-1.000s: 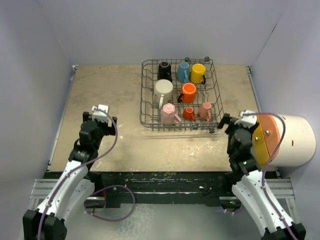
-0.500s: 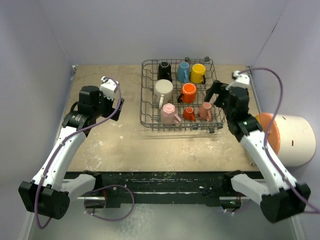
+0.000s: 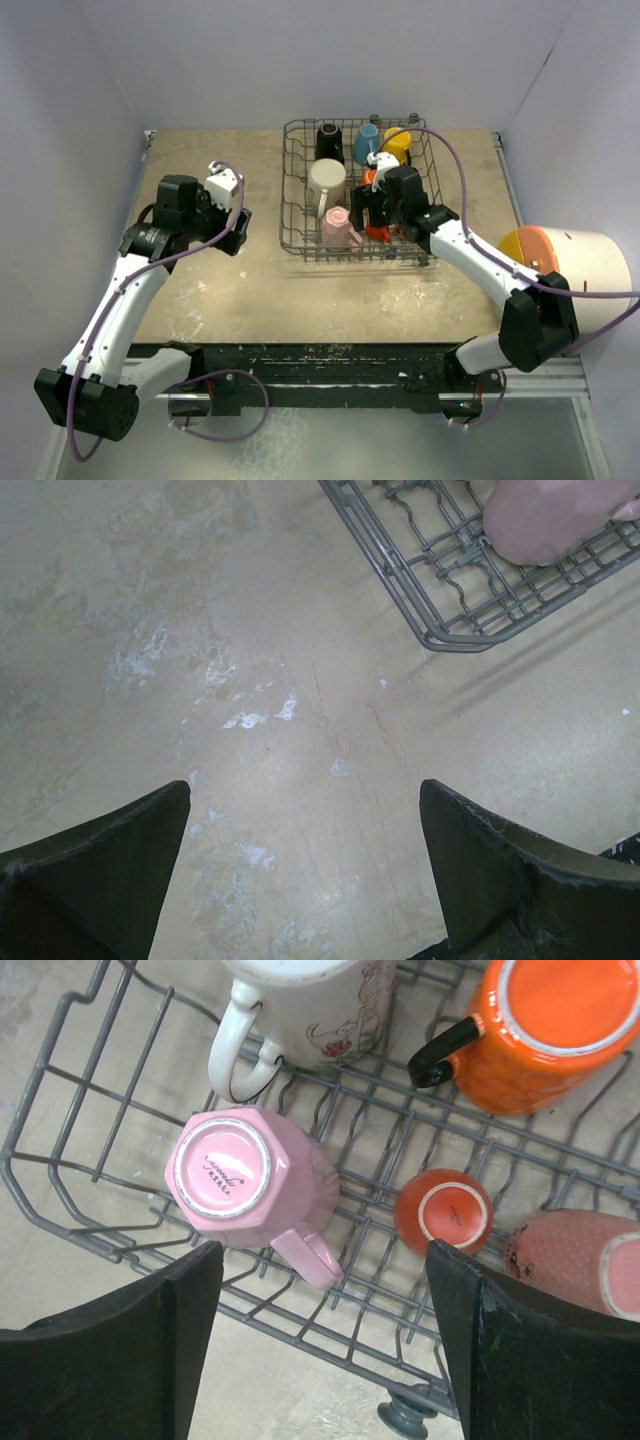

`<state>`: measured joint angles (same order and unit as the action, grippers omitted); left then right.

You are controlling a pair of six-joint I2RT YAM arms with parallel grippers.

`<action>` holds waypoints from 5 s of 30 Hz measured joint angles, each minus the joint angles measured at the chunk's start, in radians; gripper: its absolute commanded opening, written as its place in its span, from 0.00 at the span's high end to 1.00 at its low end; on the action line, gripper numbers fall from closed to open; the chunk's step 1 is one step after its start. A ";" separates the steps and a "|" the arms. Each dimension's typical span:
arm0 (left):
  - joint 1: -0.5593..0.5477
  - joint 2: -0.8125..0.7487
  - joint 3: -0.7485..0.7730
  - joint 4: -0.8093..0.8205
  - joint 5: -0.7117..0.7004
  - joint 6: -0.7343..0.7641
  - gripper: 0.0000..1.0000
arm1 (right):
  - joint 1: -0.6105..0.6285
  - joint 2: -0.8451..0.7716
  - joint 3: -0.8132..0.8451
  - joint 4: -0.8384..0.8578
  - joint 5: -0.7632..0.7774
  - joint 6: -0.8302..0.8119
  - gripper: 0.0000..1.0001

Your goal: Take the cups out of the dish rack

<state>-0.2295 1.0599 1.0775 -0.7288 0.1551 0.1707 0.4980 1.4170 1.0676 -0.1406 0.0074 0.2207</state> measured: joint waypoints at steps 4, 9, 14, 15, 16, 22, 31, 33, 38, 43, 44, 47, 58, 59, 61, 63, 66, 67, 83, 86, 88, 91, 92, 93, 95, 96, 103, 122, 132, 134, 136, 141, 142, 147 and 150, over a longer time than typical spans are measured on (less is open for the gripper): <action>0.000 -0.007 0.002 -0.026 0.029 0.010 0.01 | -0.001 0.056 0.000 0.004 -0.043 -0.027 0.20; 0.000 -0.006 0.015 -0.065 0.056 0.028 0.01 | 0.008 0.143 0.000 0.006 -0.079 -0.058 0.21; 0.000 -0.006 0.033 -0.075 0.070 0.033 0.01 | 0.017 0.188 0.001 0.008 -0.083 -0.081 0.29; 0.000 -0.006 0.036 -0.076 0.073 0.033 0.01 | 0.018 0.200 0.006 0.006 -0.087 -0.085 0.31; 0.000 -0.006 0.040 -0.077 0.077 0.033 0.01 | 0.019 0.214 0.013 0.008 -0.090 -0.089 0.34; 0.000 -0.006 0.045 -0.082 0.077 0.034 0.01 | 0.040 0.292 0.049 0.019 -0.098 -0.103 0.48; 0.000 -0.006 0.054 -0.092 0.077 0.035 0.01 | 0.119 0.308 0.068 0.010 0.002 -0.123 0.83; 0.000 -0.006 0.054 -0.095 0.077 0.035 0.01 | 0.135 0.308 0.071 0.011 0.024 -0.124 0.94; 0.000 -0.016 0.054 -0.100 0.076 0.036 0.01 | 0.158 0.301 0.079 0.000 0.065 -0.124 1.00; 0.000 -0.037 0.054 -0.104 0.077 0.036 0.01 | 0.163 0.264 0.106 -0.078 0.090 -0.124 1.00; 0.000 -0.041 0.054 -0.104 0.077 0.040 0.01 | 0.164 0.251 0.119 -0.099 0.093 -0.124 1.00; 0.000 -0.048 0.054 -0.102 0.077 0.053 0.01 | 0.168 0.206 0.172 -0.151 0.101 -0.118 1.00; 0.000 -0.124 0.045 -0.084 0.217 0.194 0.01 | 0.192 -0.041 0.291 -0.157 -0.090 0.195 1.00; 0.000 -0.158 0.036 -0.077 0.248 0.218 0.01 | 0.192 -0.066 0.270 -0.125 -0.135 0.249 1.00; 0.000 -0.228 0.021 -0.068 0.304 0.258 0.01 | 0.198 -0.101 0.225 -0.069 -0.194 0.331 1.00; 0.000 -0.280 0.018 -0.064 0.359 0.298 0.01 | 0.203 -0.145 0.148 0.013 -0.261 0.433 1.00; -0.001 -0.332 0.020 -0.050 0.446 0.349 0.01 | 0.209 -0.203 0.011 0.154 -0.356 0.606 1.00; -0.001 -0.334 0.023 -0.048 0.474 0.365 0.01 | 0.209 -0.210 -0.017 0.183 -0.378 0.650 1.00; -0.001 -0.366 0.005 0.134 0.706 0.426 0.18 | 0.357 -0.280 -0.306 0.760 -0.454 1.207 1.00; -0.001 -0.351 0.005 0.180 0.712 0.413 0.19 | 0.411 -0.279 -0.306 0.829 -0.432 1.235 1.00; -0.001 -0.351 0.005 0.207 0.712 0.401 0.22 | 0.446 -0.278 -0.306 0.859 -0.412 1.248 1.00; -0.001 -0.358 0.004 0.242 0.709 0.378 0.33 | 0.489 -0.277 -0.306 0.895 -0.380 1.262 1.00; -0.001 -0.364 0.004 0.253 0.709 0.366 0.38 | 0.499 -0.275 -0.306 0.904 -0.370 1.266 1.00; -0.001 -0.370 0.005 0.264 0.710 0.355 0.44 | 0.510 -0.270 -0.306 0.918 -0.357 1.271 1.00; -0.001 -0.380 0.005 0.276 0.719 0.335 0.57 | 0.533 -0.249 -0.306 0.958 -0.331 1.284 1.00; -0.001 -0.381 0.006 0.277 0.729 0.323 0.65 | 0.541 -0.237 -0.307 0.976 -0.318 1.292 1.00; 0.007 -0.337 0.031 0.271 0.730 0.307 1.00 | 0.570 -0.153 -0.306 1.065 -0.257 1.374 0.48; 0.000 0.428 0.391 -0.072 -0.026 0.237 1.00 | 0.222 -0.394 0.121 -0.161 0.089 0.838 0.00; 0.027 0.896 0.713 -0.145 -0.110 0.196 1.00 | 0.117 -0.311 0.143 -0.462 0.186 0.655 0.00; 0.039 0.971 0.799 -0.163 -0.105 0.183 1.00 | 0.105 -0.312 0.143 -0.467 0.185 0.637 0.00; 0.050 1.033 0.875 -0.176 -0.103 0.176 1.00 | 0.092 -0.311 0.140 -0.468 0.185 0.624 0.00; 0.078 1.155 1.028 -0.209 -0.097 0.157 1.00 | 0.054 -0.308 0.117 -0.467 0.180 0.604 0.00; 0.084 1.177 1.055 -0.217 -0.097 0.155 1.00 | 0.046 -0.305 0.113 -0.467 0.177 0.600 0.00; 0.111 1.271 1.155 -0.252 -0.108 0.153 1.00 | 0.015 -0.278 0.098 -0.455 0.159 0.585 0.00; 0.120 1.318 1.203 -0.270 -0.119 0.151 1.00 | 0.002 -0.256 0.091 -0.447 0.158 0.575 0.00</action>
<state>-0.1097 2.3775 2.2807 -0.9989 0.0357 0.3214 0.4995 1.1610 1.1584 -0.5873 0.1650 0.7952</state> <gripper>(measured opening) 0.164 0.998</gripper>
